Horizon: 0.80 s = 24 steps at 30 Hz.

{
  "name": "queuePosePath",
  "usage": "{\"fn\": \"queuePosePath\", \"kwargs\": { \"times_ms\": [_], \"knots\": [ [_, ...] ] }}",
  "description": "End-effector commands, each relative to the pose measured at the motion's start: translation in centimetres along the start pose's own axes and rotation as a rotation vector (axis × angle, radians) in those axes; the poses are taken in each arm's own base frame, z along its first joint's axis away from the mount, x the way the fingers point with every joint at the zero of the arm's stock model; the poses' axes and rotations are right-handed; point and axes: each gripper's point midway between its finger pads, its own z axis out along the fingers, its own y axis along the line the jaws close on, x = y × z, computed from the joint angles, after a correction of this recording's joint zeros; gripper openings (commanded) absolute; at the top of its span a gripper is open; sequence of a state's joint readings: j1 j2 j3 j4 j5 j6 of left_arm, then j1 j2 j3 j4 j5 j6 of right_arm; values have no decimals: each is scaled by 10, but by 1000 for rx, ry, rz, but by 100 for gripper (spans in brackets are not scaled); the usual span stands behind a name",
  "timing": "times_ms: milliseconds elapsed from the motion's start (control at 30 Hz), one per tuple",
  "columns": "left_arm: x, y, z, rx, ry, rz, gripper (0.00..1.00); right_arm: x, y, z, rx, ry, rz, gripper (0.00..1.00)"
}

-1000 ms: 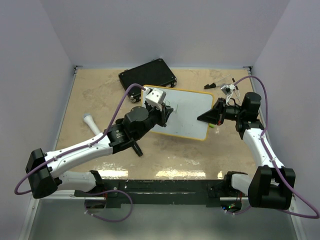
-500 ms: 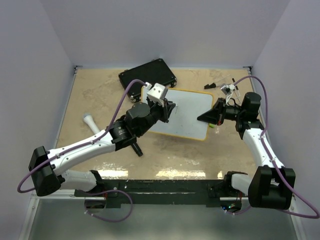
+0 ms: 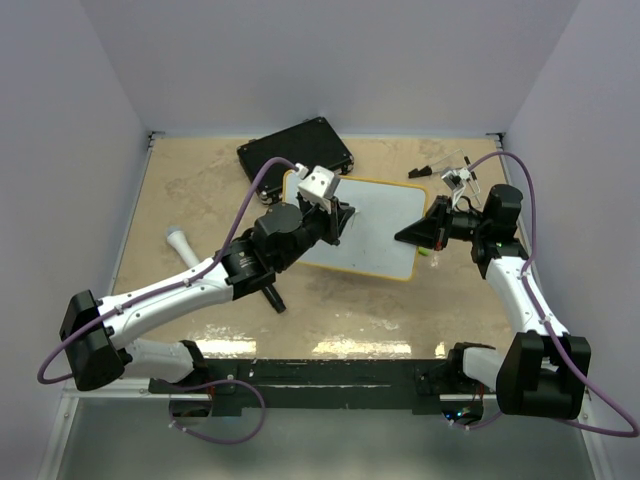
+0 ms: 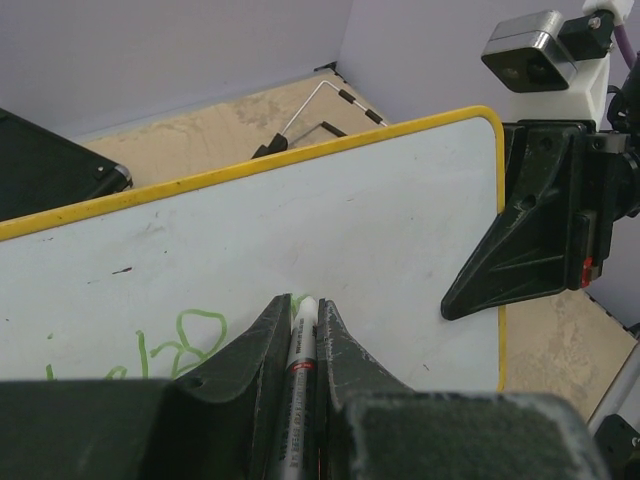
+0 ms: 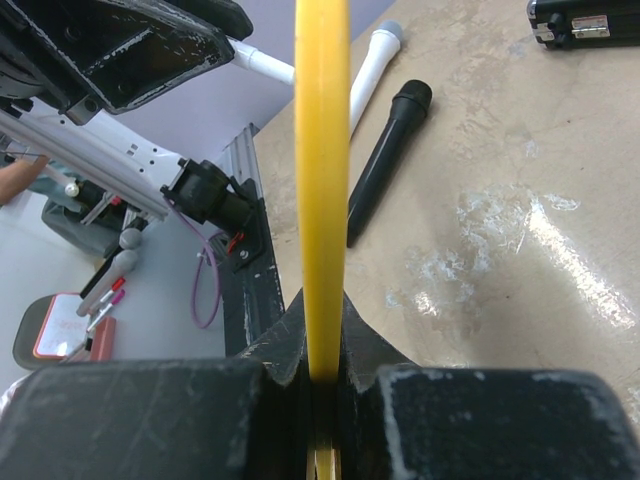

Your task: Write a sentence on the whiteboard

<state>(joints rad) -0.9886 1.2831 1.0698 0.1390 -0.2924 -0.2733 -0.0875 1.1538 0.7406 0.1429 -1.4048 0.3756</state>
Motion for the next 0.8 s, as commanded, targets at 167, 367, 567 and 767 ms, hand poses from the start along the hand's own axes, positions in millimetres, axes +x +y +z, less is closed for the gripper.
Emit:
{"fn": "queuePosePath", "kwargs": {
  "times_ms": [167,367,567,767],
  "knots": [
    [-7,-7,-1,40,0,-6,0,-15,16,-2,-45,1,-99,0],
    [8,-6,-6,43,44,-19,0,-15,15,-2,-43,1,-95,0],
    [19,-4,-11,46,74,-27,0,-15,15,-2,-42,0,-97,0],
    [19,-5,-12,46,87,-29,0,-16,15,-2,-41,-1,-97,0]
  ]
}}
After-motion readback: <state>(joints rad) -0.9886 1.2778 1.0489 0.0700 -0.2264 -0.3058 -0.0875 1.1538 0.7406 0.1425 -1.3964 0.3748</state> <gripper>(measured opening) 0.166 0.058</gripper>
